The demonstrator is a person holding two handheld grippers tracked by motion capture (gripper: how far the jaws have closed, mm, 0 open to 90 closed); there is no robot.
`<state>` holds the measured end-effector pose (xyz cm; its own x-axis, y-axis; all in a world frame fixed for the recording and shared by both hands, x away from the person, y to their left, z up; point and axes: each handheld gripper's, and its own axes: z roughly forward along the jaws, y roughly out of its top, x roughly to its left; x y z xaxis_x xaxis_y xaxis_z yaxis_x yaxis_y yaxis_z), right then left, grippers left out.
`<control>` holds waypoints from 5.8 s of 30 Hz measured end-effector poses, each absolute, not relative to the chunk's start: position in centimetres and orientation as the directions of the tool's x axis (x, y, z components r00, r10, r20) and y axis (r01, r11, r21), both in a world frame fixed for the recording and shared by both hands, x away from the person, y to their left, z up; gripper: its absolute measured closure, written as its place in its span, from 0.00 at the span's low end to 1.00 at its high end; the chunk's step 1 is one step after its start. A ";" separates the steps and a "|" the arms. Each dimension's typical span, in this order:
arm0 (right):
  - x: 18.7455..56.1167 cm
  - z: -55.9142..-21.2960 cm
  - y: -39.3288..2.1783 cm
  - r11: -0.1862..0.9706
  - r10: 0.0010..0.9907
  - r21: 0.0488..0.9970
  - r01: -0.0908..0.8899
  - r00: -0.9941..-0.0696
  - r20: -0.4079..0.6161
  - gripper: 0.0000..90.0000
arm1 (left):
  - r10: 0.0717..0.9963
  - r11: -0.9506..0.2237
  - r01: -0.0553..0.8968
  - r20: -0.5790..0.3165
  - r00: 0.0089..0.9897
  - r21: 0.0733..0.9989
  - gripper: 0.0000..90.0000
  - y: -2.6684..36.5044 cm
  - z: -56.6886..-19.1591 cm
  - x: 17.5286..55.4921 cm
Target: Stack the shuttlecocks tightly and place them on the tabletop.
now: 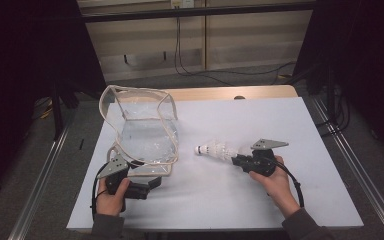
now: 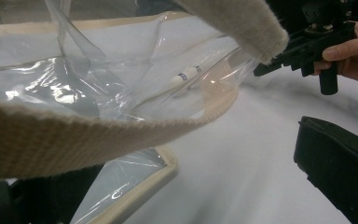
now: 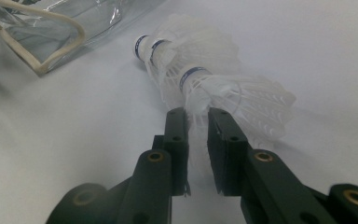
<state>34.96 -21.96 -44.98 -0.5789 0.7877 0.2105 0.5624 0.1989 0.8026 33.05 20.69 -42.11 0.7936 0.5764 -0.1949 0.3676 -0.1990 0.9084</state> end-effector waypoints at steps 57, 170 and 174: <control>36.0 -44.8 -20.2 0.200 0.759 0.821 0.535 -0.614 0.215 1.00 | 0.582 -0.192 0.369 -0.197 0.789 0.910 0.02 21.1 -42.2 32.9; 36.8 -45.5 -16.1 0.180 0.816 0.806 0.564 -0.543 0.198 0.34 | 0.577 -0.211 0.371 -0.191 0.794 0.904 0.02 20.8 -42.4 33.2; 36.8 -45.6 -16.1 0.189 0.824 0.803 0.565 -0.536 0.184 0.40 | 0.578 -0.210 0.373 -0.193 0.793 0.904 0.02 20.8 -42.4 33.2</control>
